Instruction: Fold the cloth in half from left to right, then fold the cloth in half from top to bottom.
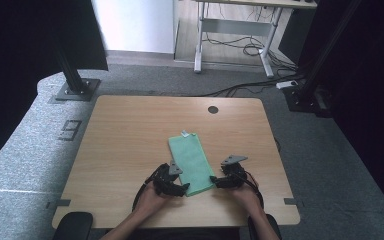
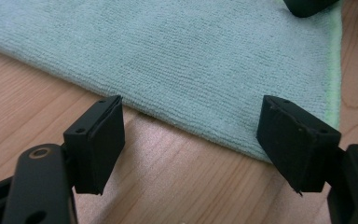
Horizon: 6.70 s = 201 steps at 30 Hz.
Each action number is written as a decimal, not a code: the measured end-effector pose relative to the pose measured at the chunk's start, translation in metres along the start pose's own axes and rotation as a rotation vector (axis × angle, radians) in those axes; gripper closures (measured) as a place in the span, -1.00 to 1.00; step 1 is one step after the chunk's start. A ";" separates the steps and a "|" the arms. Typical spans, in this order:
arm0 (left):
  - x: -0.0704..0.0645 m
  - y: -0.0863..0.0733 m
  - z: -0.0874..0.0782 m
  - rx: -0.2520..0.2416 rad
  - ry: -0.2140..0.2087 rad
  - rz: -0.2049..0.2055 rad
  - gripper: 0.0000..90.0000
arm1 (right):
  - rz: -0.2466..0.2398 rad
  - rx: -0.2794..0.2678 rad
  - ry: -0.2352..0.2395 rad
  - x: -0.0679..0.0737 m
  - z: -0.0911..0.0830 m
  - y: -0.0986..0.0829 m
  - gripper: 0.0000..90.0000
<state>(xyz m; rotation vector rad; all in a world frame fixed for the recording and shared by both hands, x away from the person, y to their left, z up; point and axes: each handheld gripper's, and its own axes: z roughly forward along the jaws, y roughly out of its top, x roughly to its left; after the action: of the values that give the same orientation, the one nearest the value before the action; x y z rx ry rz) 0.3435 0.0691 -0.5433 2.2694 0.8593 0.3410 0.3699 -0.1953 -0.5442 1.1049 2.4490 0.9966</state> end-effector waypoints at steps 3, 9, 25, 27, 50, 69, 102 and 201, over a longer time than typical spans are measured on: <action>0.001 -0.002 0.000 -0.007 -0.009 -0.024 -0.48 | 0.004 0.001 -0.002 0.000 0.000 0.000 -0.31; 0.005 -0.004 -0.002 0.000 -0.014 -0.016 -0.49 | 0.000 0.007 -0.004 0.003 0.000 0.000 -0.31; 0.053 -0.014 -0.012 0.011 0.034 -0.078 -0.52 | -0.035 -0.010 0.010 0.027 0.022 0.018 -0.52; 0.061 -0.014 -0.013 0.013 0.041 -0.081 -0.52 | -0.032 -0.023 0.008 0.028 0.028 0.022 -0.55; 0.105 -0.012 -0.007 -0.013 0.080 -0.128 -0.56 | -0.021 -0.057 -0.001 0.021 0.061 0.053 -0.61; 0.100 -0.009 -0.024 -0.038 0.024 -0.099 -0.69 | -0.016 -0.059 0.030 0.014 0.044 0.052 -0.87; 0.104 -0.060 -0.047 0.022 0.069 -0.092 -1.00 | 0.011 -0.037 -0.022 -0.002 0.012 -0.003 -1.00; 0.110 0.000 -0.001 0.017 0.134 -0.100 -1.00 | -0.108 0.017 0.055 0.064 0.029 0.019 -1.00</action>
<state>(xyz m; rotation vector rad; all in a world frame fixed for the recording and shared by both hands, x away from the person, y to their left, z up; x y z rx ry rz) 0.4251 0.1423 -0.5419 2.2290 1.0432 0.4454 0.3523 -0.1248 -0.5502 0.9506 2.5353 0.9870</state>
